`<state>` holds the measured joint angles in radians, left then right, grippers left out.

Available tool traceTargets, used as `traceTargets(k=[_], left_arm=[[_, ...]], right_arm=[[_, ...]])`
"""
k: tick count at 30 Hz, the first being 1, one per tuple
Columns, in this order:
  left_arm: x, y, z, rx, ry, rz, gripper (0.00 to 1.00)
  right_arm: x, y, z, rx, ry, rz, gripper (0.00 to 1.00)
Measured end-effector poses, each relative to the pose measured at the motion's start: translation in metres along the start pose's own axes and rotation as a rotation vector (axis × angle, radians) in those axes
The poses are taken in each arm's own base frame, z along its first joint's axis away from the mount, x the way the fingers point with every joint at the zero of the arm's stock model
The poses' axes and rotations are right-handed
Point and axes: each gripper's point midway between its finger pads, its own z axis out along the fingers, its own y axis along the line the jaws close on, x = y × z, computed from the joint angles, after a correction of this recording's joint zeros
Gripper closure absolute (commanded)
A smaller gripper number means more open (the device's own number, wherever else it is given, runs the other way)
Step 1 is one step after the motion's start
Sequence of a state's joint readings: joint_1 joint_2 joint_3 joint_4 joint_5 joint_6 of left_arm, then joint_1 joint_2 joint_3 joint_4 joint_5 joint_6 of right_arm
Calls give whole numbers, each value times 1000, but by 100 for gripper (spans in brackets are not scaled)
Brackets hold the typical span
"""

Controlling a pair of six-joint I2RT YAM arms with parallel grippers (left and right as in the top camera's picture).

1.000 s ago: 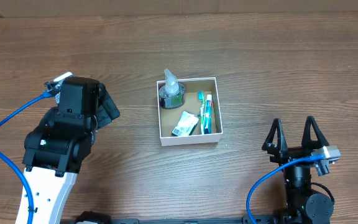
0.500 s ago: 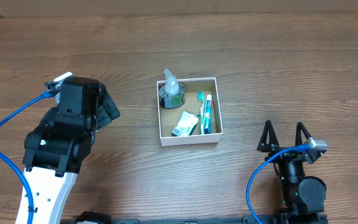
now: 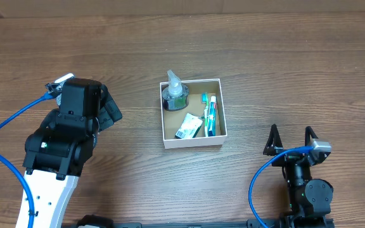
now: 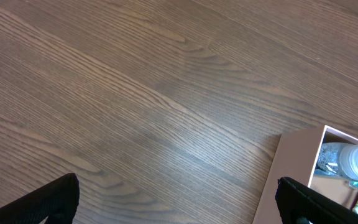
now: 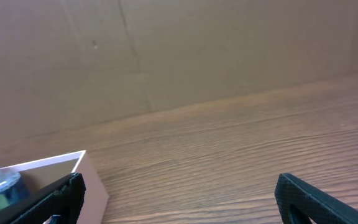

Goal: Pack container

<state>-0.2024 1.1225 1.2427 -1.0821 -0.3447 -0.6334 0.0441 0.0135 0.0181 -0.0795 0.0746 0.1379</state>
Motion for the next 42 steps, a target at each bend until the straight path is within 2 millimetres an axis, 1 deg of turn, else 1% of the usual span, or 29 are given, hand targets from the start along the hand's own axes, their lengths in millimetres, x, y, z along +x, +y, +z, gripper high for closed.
traceTargets(k=[36,39,42], left_arm=[[0,0,-1,1,-2,-1,0],[-2,1,-7,14,-19,-9,0],[-8,7,-31,63,-86,-38,0]], right_arm=[[0,0,0,-1,1,-8,0],[0,0,0,-1,1,-8,0],[0,0,0,-2,2,-8,0]])
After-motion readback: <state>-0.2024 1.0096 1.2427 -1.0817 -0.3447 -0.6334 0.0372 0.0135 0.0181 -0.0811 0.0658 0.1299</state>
